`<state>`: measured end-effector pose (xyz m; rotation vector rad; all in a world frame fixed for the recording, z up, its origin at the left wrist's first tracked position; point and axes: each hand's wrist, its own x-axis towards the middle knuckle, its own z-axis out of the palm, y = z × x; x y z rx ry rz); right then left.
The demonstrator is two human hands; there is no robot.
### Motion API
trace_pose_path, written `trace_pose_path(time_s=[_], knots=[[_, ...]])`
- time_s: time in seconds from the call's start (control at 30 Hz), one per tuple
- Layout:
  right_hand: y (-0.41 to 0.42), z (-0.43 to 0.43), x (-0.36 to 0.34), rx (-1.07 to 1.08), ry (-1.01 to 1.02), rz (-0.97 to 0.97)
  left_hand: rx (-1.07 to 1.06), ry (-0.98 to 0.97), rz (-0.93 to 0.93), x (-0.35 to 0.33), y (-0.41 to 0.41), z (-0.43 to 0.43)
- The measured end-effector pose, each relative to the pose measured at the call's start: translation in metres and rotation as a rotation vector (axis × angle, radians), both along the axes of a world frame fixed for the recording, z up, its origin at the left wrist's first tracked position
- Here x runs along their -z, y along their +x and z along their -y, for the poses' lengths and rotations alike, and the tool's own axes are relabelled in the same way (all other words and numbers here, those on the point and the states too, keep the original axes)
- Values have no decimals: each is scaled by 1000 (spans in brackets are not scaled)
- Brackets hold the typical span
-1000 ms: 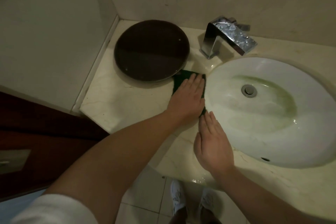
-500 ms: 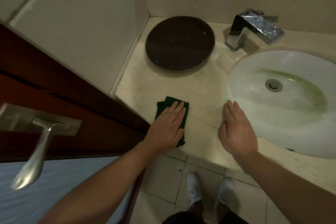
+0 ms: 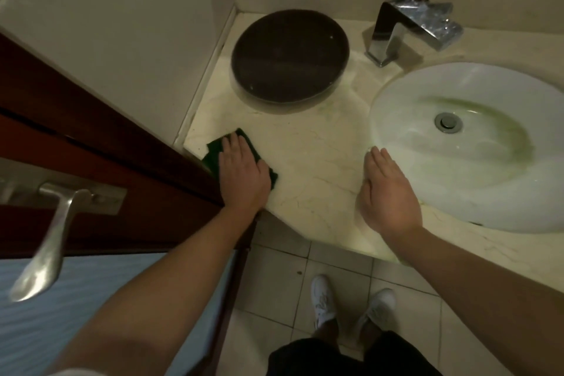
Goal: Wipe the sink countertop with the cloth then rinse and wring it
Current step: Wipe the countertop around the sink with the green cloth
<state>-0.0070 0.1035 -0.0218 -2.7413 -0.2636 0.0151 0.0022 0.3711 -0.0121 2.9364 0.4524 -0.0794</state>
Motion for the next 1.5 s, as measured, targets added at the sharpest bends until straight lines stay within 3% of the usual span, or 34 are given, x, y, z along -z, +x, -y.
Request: trace_pose_path(time_s=[0.13, 0.3, 0.43, 0.47, 0.57, 0.73, 0.93, 1.1, 1.2, 1.27, 1.37, 1.5], knots=[[-1, 2, -1, 14, 47, -13, 167, -10, -11, -4, -40, 78], [0, 16, -25, 127, 409, -167, 415, -140, -61, -10, -53, 167], [-18, 12, -44, 129, 158, -19, 308, -655, 41, -29, -45, 147], [-22, 1, -46, 95, 85, -3, 210, -681, 71, -27, -45, 128], [-30, -51, -32, -101, -57, -2, 2, -513, 103, -10, -35, 75], [-39, -71, 3, -76, -148, -22, 71, -267, 77, -8, -11, 81], [-58, 7, -9, 202, -193, -118, 295, -168, -21, 0, -12, 150], [-95, 127, -11, 596, -258, -142, 330, -44, -44, 2, -16, 159], [-94, 136, -11, 808, -203, -180, 329, -17, -41, 1, -15, 161], [-83, 108, -13, 759, -207, -155, 322, -30, -59, 1, -15, 162], [-69, 42, -13, 443, -204, -114, 326, -64, -44, 2, -13, 160], [-59, -7, -9, 110, -184, -88, 345, -280, -18, -1, -10, 140]])
